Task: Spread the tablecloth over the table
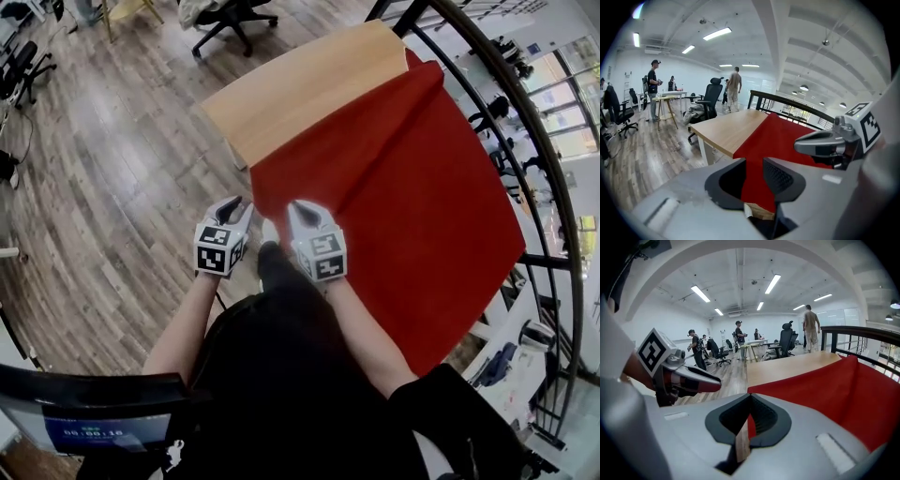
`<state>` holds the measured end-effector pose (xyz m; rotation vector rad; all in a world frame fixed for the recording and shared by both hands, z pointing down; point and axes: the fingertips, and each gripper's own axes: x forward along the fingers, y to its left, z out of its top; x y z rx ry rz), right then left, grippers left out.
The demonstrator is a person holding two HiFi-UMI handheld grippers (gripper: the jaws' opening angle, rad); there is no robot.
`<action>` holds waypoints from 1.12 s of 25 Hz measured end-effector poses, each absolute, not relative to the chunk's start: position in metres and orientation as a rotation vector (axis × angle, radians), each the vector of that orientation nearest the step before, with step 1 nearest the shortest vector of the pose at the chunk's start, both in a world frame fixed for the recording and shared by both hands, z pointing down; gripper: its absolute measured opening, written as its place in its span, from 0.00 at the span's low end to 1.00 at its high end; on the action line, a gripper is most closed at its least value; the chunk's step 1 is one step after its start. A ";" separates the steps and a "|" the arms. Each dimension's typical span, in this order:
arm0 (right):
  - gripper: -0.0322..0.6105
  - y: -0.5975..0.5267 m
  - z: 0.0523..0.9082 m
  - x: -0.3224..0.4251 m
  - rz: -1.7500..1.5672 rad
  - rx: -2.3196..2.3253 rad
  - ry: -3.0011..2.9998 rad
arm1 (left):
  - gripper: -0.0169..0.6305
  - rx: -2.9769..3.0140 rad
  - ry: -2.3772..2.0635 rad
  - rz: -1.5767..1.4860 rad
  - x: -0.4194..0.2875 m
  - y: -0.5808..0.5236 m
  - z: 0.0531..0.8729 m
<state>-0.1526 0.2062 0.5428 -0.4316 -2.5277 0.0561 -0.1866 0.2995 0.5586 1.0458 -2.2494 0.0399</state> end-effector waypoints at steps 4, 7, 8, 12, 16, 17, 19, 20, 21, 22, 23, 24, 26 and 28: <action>0.06 0.197 0.563 -0.194 0.058 -0.444 -2.483 | 0.27 1.105 -2.168 0.153 -0.233 0.270 0.579; 0.07 0.194 0.581 -0.206 0.081 -0.420 -2.437 | 0.28 1.120 -2.096 0.247 -0.260 0.259 0.604; 0.07 0.191 0.587 -0.209 0.088 -0.413 -2.426 | 0.28 1.126 -2.083 0.271 -0.269 0.253 0.610; 0.07 0.171 0.596 -0.228 0.116 -0.391 -2.400 | 0.28 1.174 -2.007 0.408 -0.296 0.230 0.630; 0.07 0.156 0.589 -0.231 0.165 -0.305 -2.398 | 0.26 1.211 -1.945 0.436 -0.288 0.228 0.637; 0.07 0.155 0.588 -0.235 0.184 -0.293 -2.396 | 0.23 1.227 -1.933 0.446 -0.287 0.227 0.635; 0.07 0.158 0.588 -0.244 0.254 -0.285 -2.384 | 0.05 1.274 -1.911 0.472 -0.284 0.221 0.631; 0.07 0.162 0.587 -0.249 0.319 -0.282 -2.376 | 0.05 1.305 -1.907 0.489 -0.280 0.218 0.626; 0.13 0.167 0.585 -0.255 0.414 -0.268 -2.368 | 0.05 1.346 -1.905 0.509 -0.275 0.215 0.620; 0.22 0.171 0.581 -0.261 0.533 -0.240 -2.357 | 0.05 1.396 -1.903 0.537 -0.270 0.213 0.612; 0.28 0.174 0.577 -0.267 0.657 -0.200 -2.342 | 0.05 1.455 -1.900 0.573 -0.263 0.211 0.604; 0.31 0.175 0.574 -0.272 0.763 -0.160 -2.321 | 0.05 1.519 -1.896 0.617 -0.257 0.210 0.596; 0.31 0.177 0.579 -0.279 0.851 -0.113 -2.254 | 0.06 1.647 -1.880 0.695 -0.244 0.207 0.582; 0.13 0.178 0.589 -0.282 0.815 -0.082 -2.212 | 0.10 1.746 -1.846 0.672 -0.238 0.206 0.574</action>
